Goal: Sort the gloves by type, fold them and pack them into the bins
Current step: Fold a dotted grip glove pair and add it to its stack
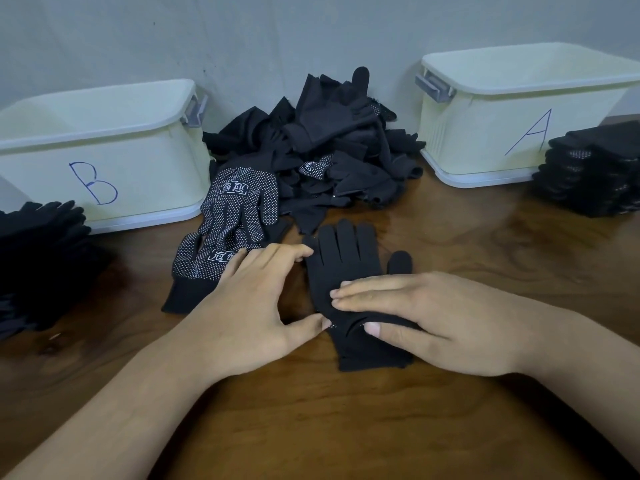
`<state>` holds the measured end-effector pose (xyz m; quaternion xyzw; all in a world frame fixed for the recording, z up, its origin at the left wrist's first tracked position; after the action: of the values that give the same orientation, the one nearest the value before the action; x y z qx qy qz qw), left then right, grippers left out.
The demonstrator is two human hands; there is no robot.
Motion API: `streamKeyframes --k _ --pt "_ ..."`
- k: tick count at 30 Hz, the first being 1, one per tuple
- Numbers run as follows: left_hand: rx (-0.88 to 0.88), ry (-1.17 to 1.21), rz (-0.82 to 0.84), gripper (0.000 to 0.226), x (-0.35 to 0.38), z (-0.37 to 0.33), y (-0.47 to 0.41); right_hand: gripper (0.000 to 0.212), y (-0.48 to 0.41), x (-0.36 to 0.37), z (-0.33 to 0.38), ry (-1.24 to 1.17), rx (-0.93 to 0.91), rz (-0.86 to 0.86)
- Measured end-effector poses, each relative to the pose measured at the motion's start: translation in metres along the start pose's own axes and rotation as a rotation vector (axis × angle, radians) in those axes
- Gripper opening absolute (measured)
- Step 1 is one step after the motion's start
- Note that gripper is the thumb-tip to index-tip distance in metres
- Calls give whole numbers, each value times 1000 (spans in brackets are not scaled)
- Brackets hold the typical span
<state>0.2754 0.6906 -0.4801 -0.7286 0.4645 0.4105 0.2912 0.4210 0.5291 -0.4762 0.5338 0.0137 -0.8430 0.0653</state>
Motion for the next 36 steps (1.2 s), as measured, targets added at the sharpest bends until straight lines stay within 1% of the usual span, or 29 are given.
streamKeyframes --k 2,4,6,8,9,11,13,15,18,20,22,25,27,29,33,36 --pt "7 34 1 90 0 2 -1 60 -4 8 -2 -28 -28 -66" --pt "34 61 -3 87 -2 3 -1 60 -5 17 -8 -46 25 -145" --pt "86 77 -13 75 -5 2 0 63 0 14 -8 -43 11 -121" --pt "178 98 -44 56 -8 -1 1 52 4 -3 -2 -56 -3 -112" --pt "223 127 -58 48 -9 -3 1 47 6 -14 -2 -73 13 -193" --pt "278 188 -62 46 -9 -5 2 40 10 -29 -10 -118 86 -413" --pt "328 206 -62 39 -6 -9 3 37 12 -33 -19 -118 160 -560" --pt "363 216 -47 28 -2 -13 5 34 16 -34 -28 -106 231 -624" --pt "385 219 -5 13 2 -15 7 26 16 -37 -30 -95 251 -647" --pt "391 211 23 6 4 -15 6 16 15 -36 -30 -130 229 -634" --pt "375 208 40 6 6 -13 4 12 14 -37 -28 -154 189 -551" --pt "355 210 70 18 5 -8 4 19 14 -35 -23 -178 94 -302" --pt "350 202 88 25 5 -7 4 26 17 -30 -17 -133 37 -144" --pt "344 203 76 23 4 -6 4 30 18 -28 -12 -70 15 -60" --pt "322 232 41 14 2 -7 1 23 17 -25 1 -61 -21 -65" --pt "316 238 40 12 3 -8 0 35 11 -12 10 113 -52 -83"
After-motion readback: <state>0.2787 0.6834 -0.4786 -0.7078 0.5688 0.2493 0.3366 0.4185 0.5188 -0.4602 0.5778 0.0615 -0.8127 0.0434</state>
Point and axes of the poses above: each hand's wrist, its own y-axis away from the middle knuckle, its own x-axis out of the palm, z = x × y, the point moved 5 cm from there along -y, towards the middle knuckle, and after that the axes turned 6 degrees about y, right-handed, at the moved point
